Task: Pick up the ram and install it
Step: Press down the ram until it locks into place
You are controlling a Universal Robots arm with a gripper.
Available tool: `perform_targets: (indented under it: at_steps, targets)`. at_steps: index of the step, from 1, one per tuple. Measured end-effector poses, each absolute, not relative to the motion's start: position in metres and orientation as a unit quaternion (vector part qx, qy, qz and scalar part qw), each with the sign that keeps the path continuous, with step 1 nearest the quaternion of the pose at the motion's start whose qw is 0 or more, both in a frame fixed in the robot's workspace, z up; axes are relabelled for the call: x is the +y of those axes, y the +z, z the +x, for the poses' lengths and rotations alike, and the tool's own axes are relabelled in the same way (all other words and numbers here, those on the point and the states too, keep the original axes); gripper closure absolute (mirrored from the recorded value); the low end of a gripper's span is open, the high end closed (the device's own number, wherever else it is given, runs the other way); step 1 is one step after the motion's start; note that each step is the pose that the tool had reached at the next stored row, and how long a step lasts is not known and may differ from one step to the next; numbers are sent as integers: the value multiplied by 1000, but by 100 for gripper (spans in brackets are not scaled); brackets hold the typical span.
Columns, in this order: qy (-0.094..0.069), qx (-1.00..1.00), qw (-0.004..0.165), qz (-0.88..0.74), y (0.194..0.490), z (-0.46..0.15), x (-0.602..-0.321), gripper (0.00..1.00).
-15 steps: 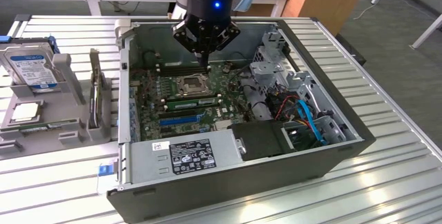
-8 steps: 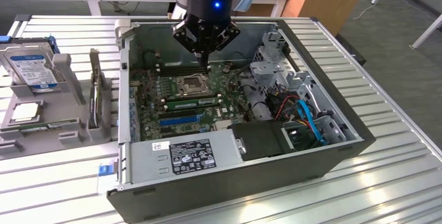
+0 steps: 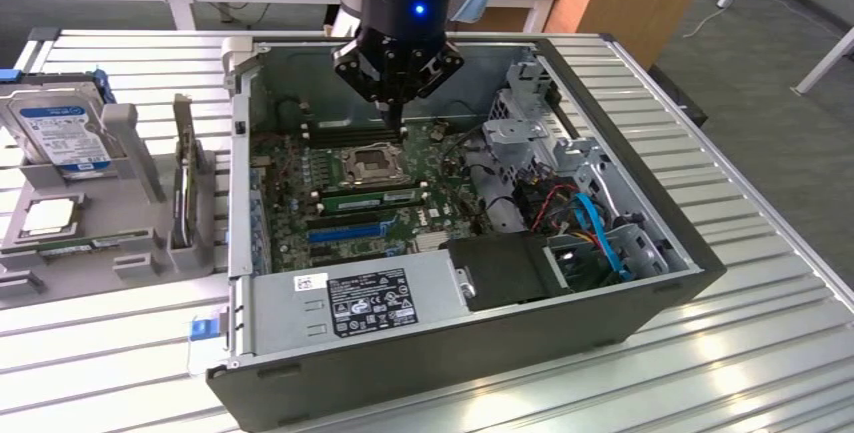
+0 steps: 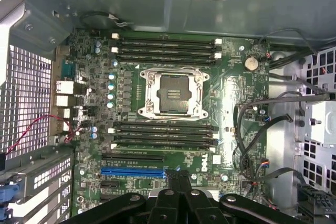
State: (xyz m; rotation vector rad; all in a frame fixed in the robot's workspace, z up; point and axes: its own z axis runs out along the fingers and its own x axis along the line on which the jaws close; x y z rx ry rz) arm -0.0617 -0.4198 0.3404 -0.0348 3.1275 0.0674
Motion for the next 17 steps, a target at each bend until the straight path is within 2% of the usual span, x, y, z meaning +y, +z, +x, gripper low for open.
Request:
perform_targets:
  at_steps: [17]
  targets:
    - [16,1000,6,-11,340,-62,-417,90]
